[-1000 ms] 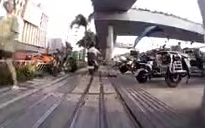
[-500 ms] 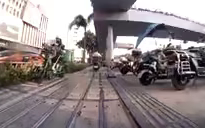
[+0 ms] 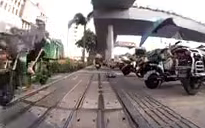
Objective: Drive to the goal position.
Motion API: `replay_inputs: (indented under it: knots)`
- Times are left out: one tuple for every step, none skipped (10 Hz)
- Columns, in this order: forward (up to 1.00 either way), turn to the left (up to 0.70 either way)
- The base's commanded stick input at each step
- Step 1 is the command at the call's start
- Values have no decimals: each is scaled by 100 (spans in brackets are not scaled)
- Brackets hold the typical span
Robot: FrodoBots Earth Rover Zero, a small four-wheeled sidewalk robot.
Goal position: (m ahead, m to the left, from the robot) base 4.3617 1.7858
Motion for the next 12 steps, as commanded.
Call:
replay_inputs:
  knots:
    - [51, 0]
    - [45, 0]
    - [45, 0]
    - [45, 0]
    - [47, 0]
    - [66, 0]
    - [70, 0]
    - [70, 0]
    - [70, -3]
    - [70, -14]
    - [52, -4]
    - [45, 0]
